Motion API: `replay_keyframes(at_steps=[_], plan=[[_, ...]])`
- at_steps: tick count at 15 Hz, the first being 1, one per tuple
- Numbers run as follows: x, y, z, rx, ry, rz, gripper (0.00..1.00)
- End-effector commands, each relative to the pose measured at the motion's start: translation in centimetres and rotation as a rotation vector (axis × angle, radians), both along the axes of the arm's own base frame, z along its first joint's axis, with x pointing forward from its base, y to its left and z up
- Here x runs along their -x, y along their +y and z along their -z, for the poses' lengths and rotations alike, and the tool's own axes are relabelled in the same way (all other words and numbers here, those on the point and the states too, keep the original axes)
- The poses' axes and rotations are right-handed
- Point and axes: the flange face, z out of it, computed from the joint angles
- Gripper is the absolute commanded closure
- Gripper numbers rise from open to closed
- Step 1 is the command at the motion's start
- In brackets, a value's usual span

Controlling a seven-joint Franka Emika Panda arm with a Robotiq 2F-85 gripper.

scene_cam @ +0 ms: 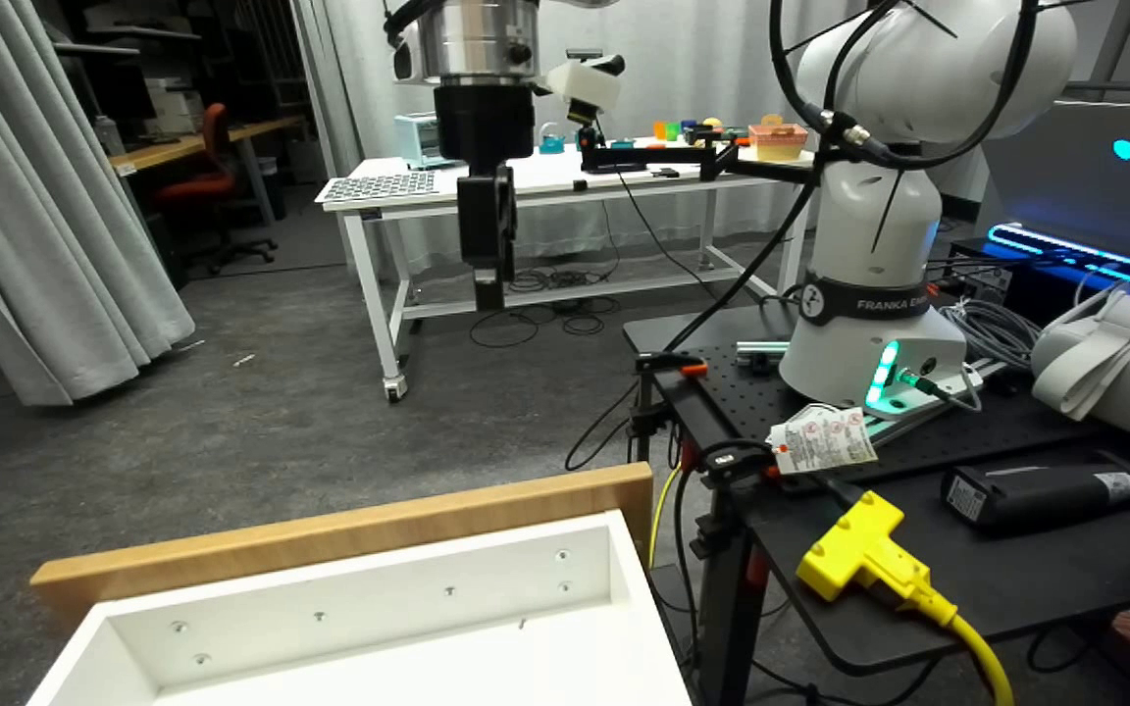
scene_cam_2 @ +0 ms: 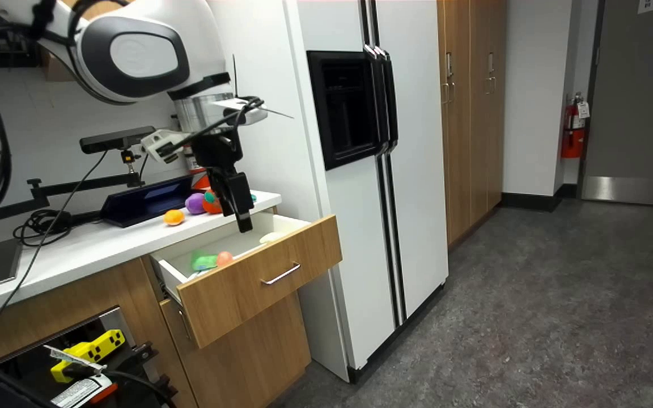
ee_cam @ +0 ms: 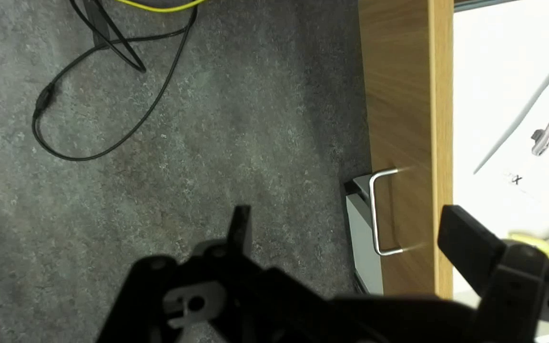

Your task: Close the right drawer

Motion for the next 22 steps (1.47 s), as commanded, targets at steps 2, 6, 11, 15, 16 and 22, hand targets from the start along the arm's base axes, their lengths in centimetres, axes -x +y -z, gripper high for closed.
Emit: replay_keyframes(at_steps=[2,6,11,15,16,22], plan=[[-5.3,1.1,3.7,-0.015,-0.001,-0.060,0.00],[-8.7,2.8,5.9,-0.013,0.022,-0.094,0.00],[-8.8,2.8,6.2,-0.007,0.033,-0.082,0.00],[-9.4,2.3,6.8,-0.007,0.047,-0.079,0.00],[-10.0,1.9,7.2,0.001,0.047,-0.077,0.00],[-13.9,0.2,10.2,0.013,0.070,-0.060,0.00]])
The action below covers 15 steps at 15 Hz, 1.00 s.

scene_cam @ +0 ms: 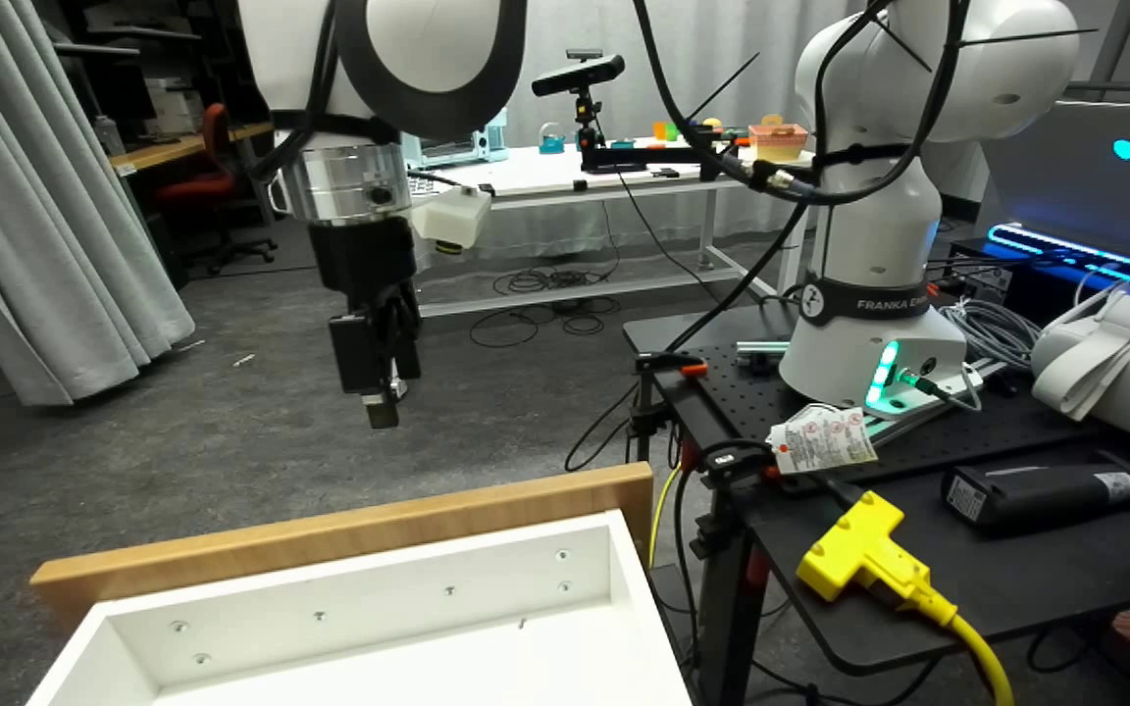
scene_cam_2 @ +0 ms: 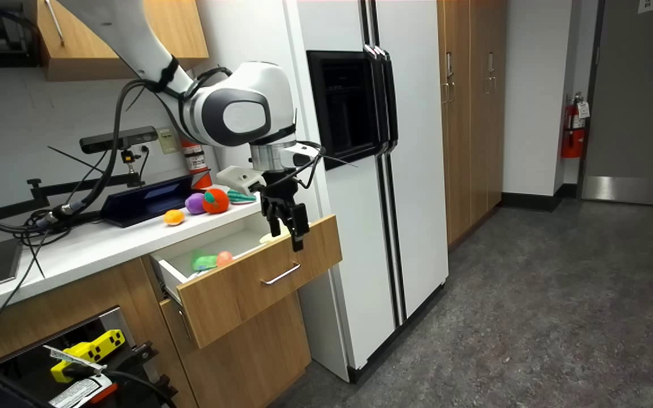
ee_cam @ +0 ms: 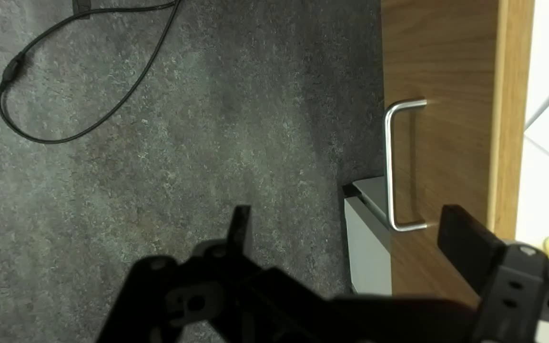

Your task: Close the right drawer

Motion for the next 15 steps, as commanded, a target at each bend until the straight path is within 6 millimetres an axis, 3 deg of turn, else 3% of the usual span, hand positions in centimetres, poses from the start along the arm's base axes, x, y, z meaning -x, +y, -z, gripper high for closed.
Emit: replay_keyframes(at_steps=[1,8,9,11,15], plan=[[-3.3,-1.1,2.2,0.015,0.017,0.000,0.00],[-6.6,-0.8,5.4,-0.025,0.055,0.005,0.00],[-7.0,-0.6,5.8,-0.030,0.057,0.003,0.25],[-7.7,0.0,6.3,-0.050,0.066,0.002,0.32],[-8.4,1.2,7.2,-0.084,0.086,-0.009,0.65]])
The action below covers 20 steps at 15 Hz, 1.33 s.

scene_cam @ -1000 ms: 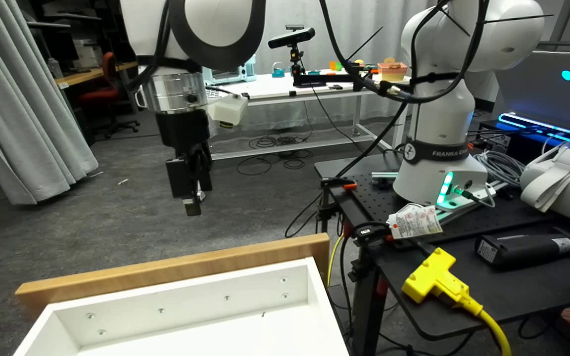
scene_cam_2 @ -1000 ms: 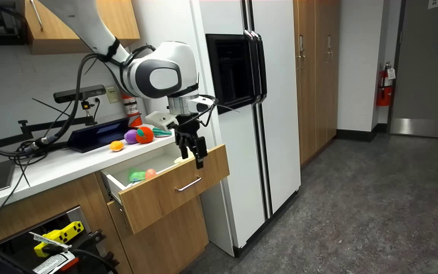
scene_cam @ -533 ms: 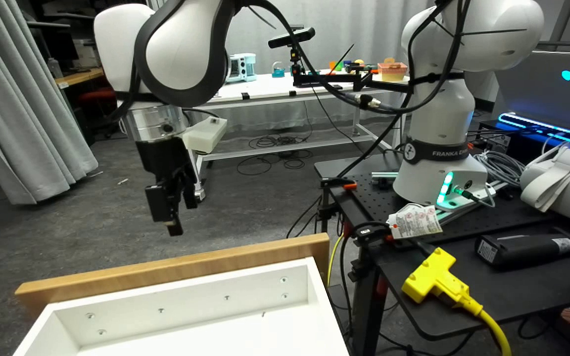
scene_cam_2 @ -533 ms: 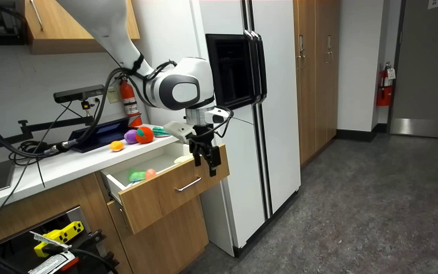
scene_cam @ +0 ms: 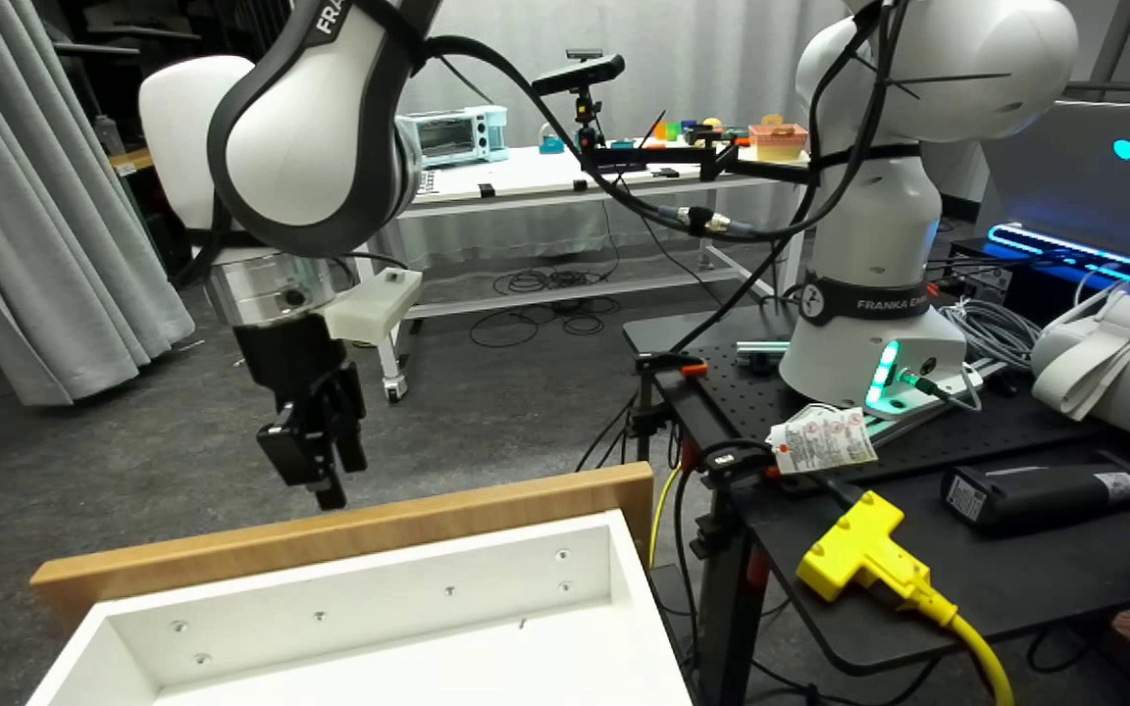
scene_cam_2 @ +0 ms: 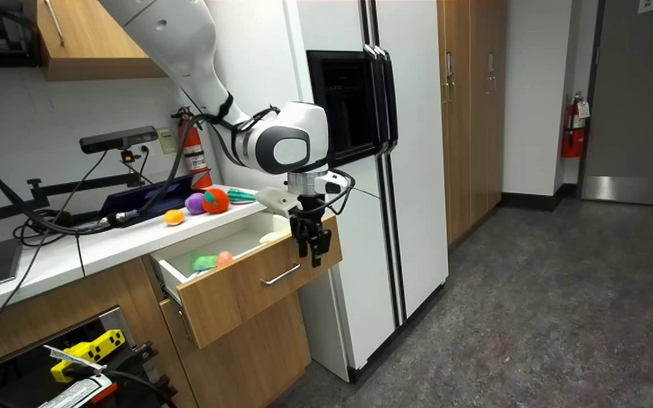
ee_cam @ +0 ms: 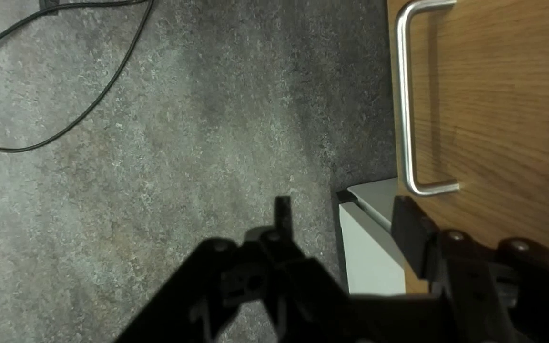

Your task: Close the right drawer

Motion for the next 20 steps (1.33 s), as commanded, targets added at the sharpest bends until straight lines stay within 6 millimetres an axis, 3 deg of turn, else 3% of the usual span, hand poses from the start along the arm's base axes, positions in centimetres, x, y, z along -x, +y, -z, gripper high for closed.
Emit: replay_keyframes(at_steps=[1,4,5,16,20], plan=[[-1.2,0.8,0.5,-0.062,0.029,-0.020,0.72],[-1.4,1.7,0.9,-0.092,0.046,-0.028,0.96],[-1.4,1.9,1.0,-0.103,0.052,-0.031,0.99],[-1.3,5.4,1.7,-0.270,0.090,-0.037,1.00],[-1.2,8.0,2.6,-0.313,0.092,-0.058,1.00]])
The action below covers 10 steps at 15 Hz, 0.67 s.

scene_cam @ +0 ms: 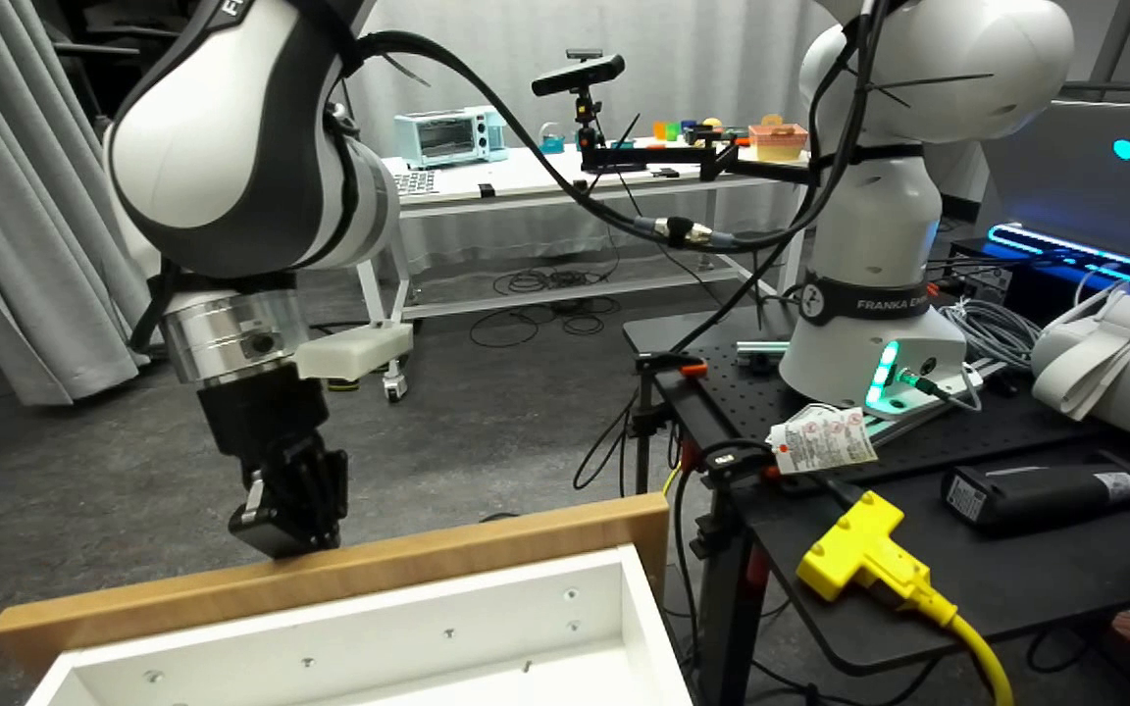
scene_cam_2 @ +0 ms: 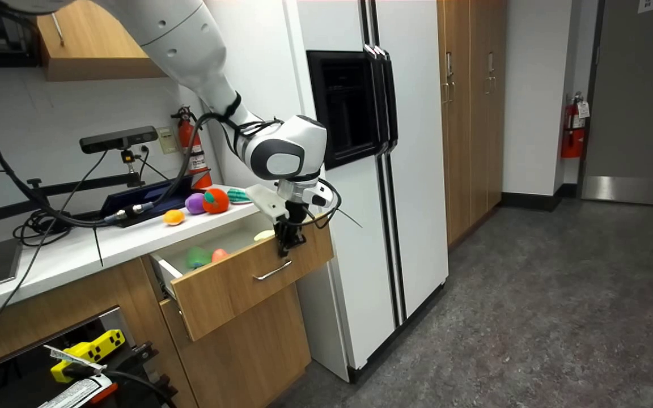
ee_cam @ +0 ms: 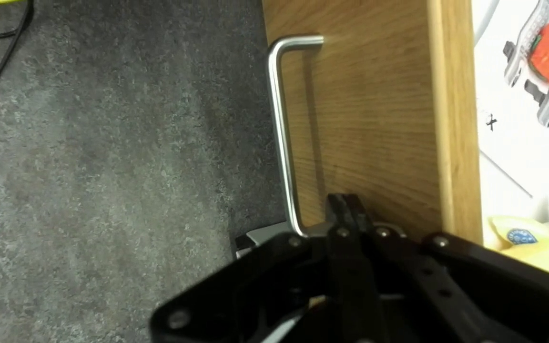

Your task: Close the right drawer

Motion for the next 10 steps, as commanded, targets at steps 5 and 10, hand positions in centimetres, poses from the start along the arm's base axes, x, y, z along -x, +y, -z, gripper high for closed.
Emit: replay_keyframes(at_steps=[5,10], plan=[[0.3,6.9,3.5,-0.082,0.031,-0.089,1.00],[1.1,13.2,4.6,-0.124,0.039,-0.156,1.00]])
